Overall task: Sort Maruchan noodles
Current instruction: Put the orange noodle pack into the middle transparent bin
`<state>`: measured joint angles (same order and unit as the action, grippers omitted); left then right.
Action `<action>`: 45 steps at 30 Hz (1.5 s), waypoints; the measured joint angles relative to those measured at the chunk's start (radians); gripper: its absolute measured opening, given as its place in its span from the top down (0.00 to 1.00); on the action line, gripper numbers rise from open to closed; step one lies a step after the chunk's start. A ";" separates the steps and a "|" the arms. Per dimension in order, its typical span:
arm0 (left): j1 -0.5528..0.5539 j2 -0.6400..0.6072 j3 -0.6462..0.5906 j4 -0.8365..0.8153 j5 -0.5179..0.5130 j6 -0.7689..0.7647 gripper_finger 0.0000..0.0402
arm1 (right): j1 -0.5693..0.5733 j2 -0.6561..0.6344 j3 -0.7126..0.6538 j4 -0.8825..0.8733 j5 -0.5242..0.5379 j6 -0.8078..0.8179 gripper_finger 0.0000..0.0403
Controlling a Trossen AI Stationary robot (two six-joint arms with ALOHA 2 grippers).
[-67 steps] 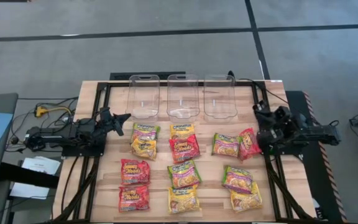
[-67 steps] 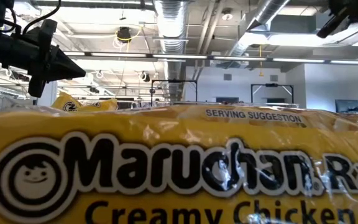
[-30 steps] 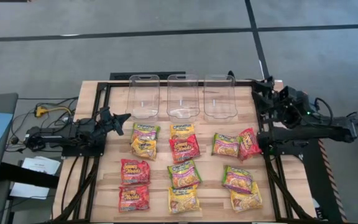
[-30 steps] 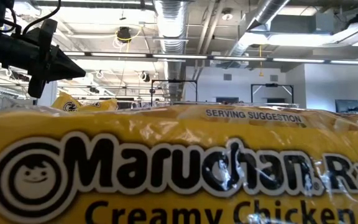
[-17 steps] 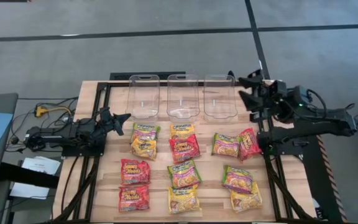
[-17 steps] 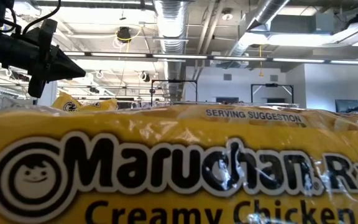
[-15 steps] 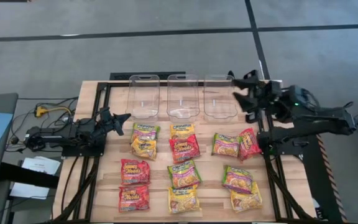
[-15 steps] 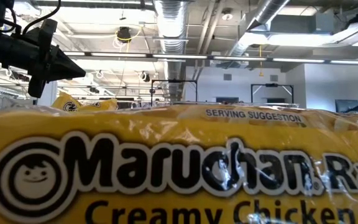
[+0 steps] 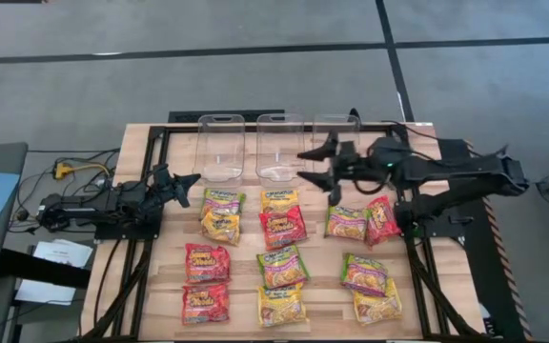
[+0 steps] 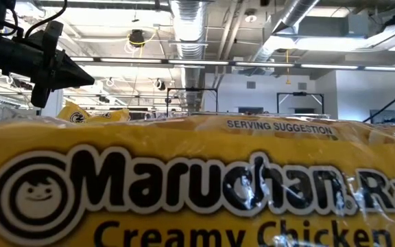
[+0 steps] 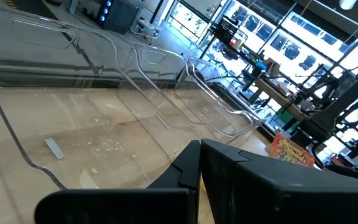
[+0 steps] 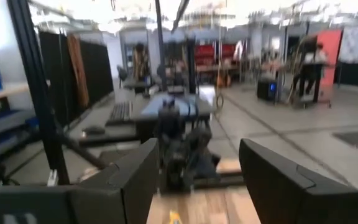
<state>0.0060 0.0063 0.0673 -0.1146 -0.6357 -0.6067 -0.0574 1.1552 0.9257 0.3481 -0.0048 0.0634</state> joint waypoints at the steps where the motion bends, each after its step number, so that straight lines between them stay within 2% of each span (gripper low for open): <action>1: 0.000 0.000 0.000 0.000 0.000 0.000 1.00 | 0.000 0.019 0.000 0.000 0.000 0.000 0.38; 18: 0.000 0.000 0.000 -0.001 0.001 0.000 1.00 | 0.005 0.268 0.000 -0.146 -0.001 0.062 0.38; 27: 0.000 0.000 0.000 -0.002 0.001 0.000 1.00 | 0.005 0.386 0.000 -0.161 -0.105 0.062 0.38; 35: 0.000 0.000 0.000 -0.003 0.001 0.000 1.00 | 0.006 0.486 0.000 -0.172 -0.156 0.066 0.38; 45: 0.000 0.000 0.000 -0.006 0.000 0.000 1.00 | 0.019 0.517 -0.001 -0.308 -0.157 0.037 0.38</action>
<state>0.0061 0.0065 0.0677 -0.1207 -0.6353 -0.6064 -0.0385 1.6726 0.9249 0.0396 -0.1619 0.1005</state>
